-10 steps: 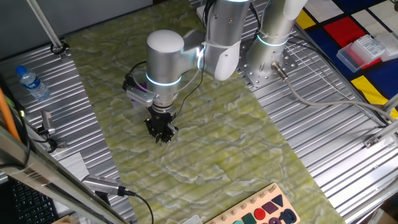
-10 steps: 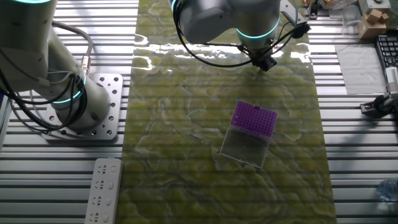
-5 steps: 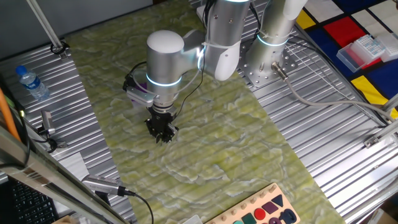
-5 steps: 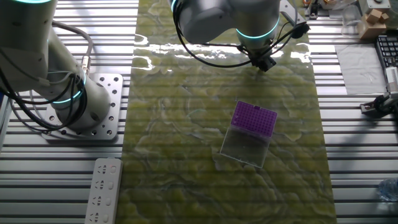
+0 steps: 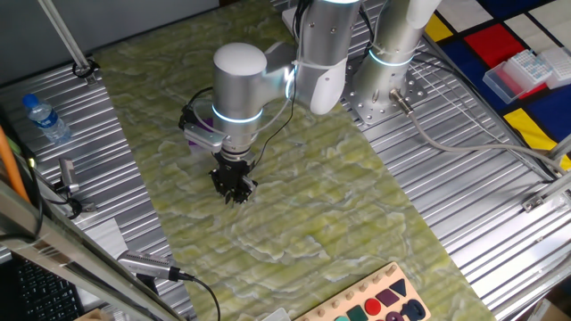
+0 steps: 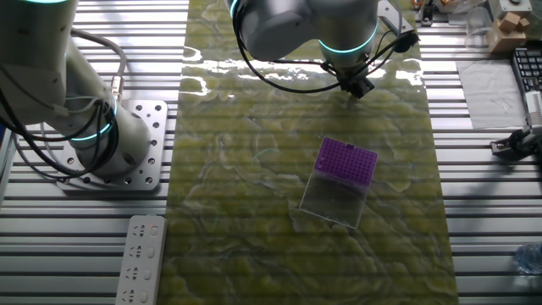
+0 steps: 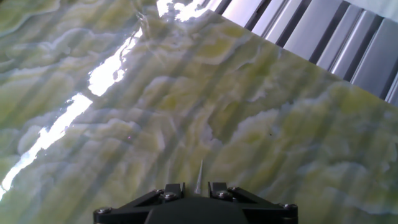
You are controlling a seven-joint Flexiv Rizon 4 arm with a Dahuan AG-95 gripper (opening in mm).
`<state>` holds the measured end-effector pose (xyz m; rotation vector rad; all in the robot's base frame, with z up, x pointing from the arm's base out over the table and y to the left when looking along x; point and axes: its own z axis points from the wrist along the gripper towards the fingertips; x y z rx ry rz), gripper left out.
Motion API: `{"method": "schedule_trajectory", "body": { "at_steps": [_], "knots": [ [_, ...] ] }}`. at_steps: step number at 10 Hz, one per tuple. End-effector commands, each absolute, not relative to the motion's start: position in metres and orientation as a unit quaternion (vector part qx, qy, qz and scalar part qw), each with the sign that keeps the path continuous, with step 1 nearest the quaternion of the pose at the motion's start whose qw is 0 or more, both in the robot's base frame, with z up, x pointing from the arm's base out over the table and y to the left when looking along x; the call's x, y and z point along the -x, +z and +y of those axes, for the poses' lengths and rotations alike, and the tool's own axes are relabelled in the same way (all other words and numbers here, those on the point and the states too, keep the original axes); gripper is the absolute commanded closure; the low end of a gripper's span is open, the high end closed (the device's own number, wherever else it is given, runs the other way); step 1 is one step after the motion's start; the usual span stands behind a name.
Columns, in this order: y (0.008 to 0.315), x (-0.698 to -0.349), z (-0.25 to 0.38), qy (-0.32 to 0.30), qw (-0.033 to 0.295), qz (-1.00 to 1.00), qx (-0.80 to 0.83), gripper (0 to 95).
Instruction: Insert a small pipette tip into the holder for small pipette tips
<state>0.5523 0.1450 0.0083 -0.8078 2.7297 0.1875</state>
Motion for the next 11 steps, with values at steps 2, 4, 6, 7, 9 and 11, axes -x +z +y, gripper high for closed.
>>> {"method": "schedule_trajectory", "body": {
  "at_steps": [2,4,6,7,9,11],
  "knots": [
    [0.0081,-0.5525,0.1448,0.064,0.145,0.947,0.280,95.0],
    [0.0111,-0.5527,0.1448,0.065,0.144,0.947,0.279,95.0],
    [0.0127,-0.5528,0.1448,0.063,0.143,0.948,0.277,95.0],
    [0.0128,-0.5528,0.1448,0.063,0.143,0.948,0.277,95.0],
    [0.0132,-0.5529,0.1449,0.063,0.144,0.947,0.280,95.0],
    [0.0150,-0.5537,0.1451,0.063,0.143,0.947,0.282,76.0]
  ]
}}
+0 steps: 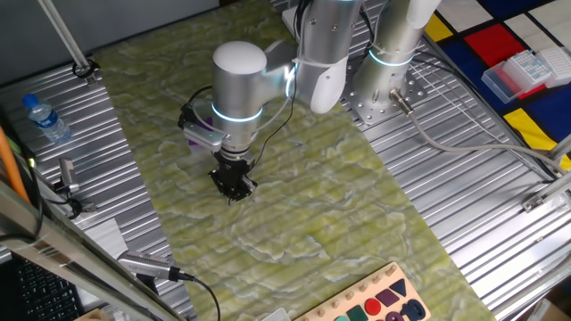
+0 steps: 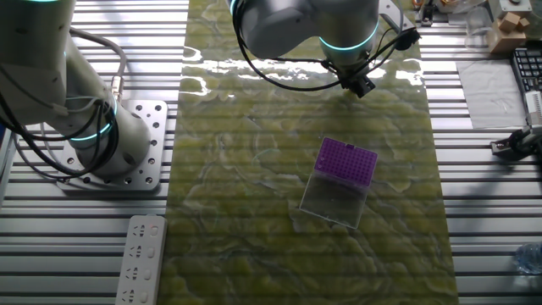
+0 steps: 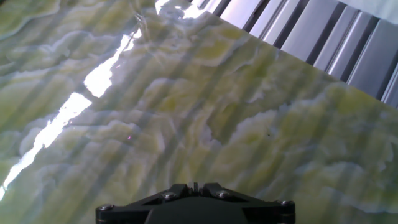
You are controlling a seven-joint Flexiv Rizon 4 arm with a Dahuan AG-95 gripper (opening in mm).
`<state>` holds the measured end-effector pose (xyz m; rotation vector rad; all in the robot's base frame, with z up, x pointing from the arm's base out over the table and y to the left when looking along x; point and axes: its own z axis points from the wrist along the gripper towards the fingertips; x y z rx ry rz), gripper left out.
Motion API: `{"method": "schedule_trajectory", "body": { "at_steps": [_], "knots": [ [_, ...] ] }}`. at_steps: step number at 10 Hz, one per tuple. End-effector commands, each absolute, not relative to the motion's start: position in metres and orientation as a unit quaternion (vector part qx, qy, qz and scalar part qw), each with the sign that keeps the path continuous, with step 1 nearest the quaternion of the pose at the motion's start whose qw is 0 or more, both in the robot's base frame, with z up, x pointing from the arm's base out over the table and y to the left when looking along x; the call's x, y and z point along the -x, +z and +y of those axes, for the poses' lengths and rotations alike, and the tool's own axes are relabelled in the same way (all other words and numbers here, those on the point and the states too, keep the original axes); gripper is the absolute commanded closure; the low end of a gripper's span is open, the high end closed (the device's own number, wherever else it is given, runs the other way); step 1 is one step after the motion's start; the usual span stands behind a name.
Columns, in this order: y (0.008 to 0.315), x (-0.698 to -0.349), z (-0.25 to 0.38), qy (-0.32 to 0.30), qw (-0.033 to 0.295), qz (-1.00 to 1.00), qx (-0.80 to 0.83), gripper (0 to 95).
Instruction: Insert a small pipette tip into the holder for small pipette tips
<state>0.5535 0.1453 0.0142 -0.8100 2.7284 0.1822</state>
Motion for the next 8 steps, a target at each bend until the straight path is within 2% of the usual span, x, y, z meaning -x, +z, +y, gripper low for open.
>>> {"method": "schedule_trajectory", "body": {
  "at_steps": [1,8],
  "knots": [
    [0.0154,-0.5544,0.1454,0.062,0.144,0.946,0.285,76.0],
    [0.0156,-0.5554,0.1456,0.060,0.139,0.945,0.291,76.0]
  ]
}}
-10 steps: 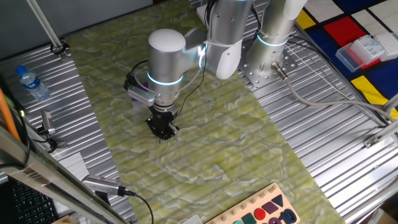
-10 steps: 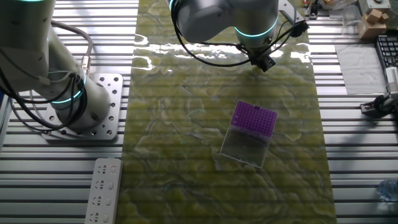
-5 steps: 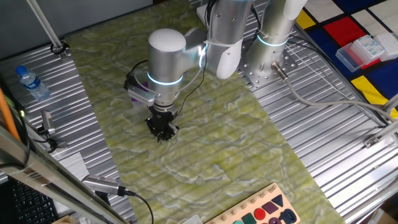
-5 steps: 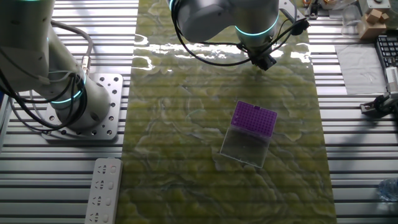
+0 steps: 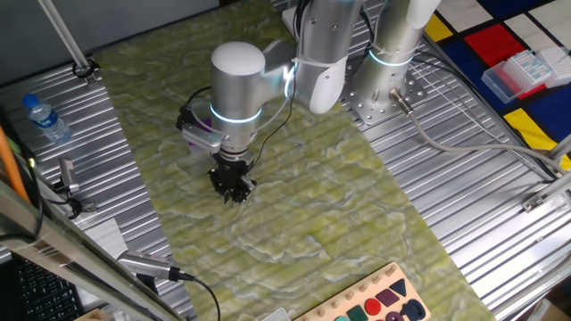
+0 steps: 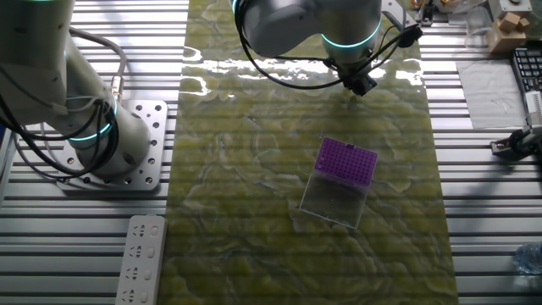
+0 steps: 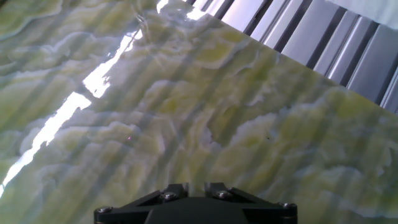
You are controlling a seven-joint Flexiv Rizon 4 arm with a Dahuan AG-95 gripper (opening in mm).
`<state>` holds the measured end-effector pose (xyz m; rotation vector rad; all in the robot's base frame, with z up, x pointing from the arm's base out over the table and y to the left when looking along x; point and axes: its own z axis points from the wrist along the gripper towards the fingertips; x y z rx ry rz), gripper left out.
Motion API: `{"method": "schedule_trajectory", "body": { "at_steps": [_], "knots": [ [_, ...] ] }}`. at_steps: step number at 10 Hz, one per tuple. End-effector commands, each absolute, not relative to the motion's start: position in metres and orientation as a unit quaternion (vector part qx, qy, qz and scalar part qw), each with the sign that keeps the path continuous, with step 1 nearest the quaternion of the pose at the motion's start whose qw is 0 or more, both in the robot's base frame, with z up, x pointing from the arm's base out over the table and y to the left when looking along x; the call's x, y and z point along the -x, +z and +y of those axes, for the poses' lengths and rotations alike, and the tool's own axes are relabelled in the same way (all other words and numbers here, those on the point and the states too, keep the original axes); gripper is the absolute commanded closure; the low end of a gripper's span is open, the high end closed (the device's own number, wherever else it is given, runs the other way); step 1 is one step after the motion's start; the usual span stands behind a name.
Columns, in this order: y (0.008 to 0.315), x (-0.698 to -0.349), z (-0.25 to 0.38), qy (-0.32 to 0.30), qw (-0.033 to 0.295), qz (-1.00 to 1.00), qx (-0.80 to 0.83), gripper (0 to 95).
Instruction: Insert a small pipette tip into the holder for small pipette tips
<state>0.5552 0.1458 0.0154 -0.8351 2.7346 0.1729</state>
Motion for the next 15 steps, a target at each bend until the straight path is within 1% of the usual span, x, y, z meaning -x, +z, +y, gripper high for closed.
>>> {"method": "schedule_trajectory", "body": {
  "at_steps": [1,5,9,13,15],
  "knots": [
    [0.0159,-0.5562,0.1459,0.058,0.139,0.943,0.296,76.0],
    [0.0189,-0.5631,0.1485,0.044,0.137,0.933,0.330,76.0],
    [0.0190,-0.5636,0.1475,0.012,0.126,0.909,0.398,76.0],
    [0.0190,-0.5637,0.1469,0.011,0.121,0.906,0.405,76.0],
    [0.0190,-0.5638,0.1454,0.012,0.109,0.906,0.409,76.0]
  ]
}}
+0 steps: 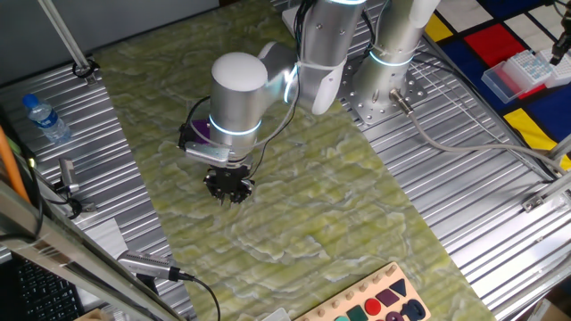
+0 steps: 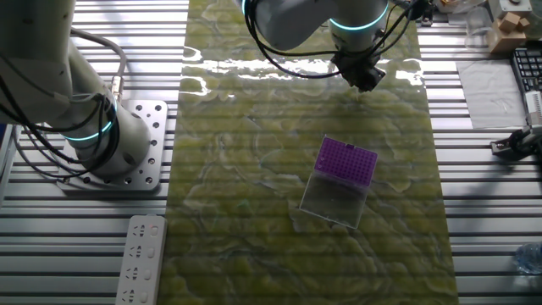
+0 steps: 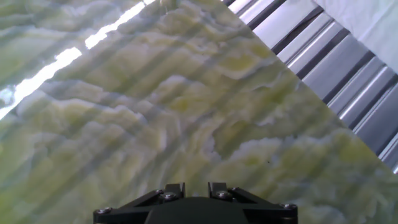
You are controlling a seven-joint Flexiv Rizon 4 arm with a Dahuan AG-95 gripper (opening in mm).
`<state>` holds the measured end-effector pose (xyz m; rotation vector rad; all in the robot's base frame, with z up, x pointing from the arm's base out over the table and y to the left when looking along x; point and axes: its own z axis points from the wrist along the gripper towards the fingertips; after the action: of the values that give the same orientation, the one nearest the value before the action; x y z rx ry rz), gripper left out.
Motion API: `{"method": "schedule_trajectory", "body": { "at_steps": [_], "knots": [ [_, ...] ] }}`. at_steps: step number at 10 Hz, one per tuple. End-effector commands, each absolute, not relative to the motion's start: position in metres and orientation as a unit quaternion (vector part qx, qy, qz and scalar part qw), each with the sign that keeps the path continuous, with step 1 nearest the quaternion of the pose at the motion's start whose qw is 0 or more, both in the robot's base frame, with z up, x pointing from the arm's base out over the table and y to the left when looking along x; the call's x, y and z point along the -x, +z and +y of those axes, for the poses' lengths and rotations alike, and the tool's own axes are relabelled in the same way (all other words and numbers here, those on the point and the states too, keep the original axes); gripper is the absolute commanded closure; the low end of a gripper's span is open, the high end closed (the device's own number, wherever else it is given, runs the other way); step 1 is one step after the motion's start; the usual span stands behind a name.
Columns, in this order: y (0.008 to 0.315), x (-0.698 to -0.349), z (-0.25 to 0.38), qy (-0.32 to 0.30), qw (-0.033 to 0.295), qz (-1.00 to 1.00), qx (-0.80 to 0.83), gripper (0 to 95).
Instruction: Insert a small pipette tip into the holder for small pipette tips
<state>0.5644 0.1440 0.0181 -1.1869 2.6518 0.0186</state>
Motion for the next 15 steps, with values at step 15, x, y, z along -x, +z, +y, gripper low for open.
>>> {"method": "schedule_trajectory", "body": {
  "at_steps": [15],
  "knots": [
    [0.0179,-0.5645,0.1346,-0.009,0.078,0.888,0.452,95.0]
  ]
}}
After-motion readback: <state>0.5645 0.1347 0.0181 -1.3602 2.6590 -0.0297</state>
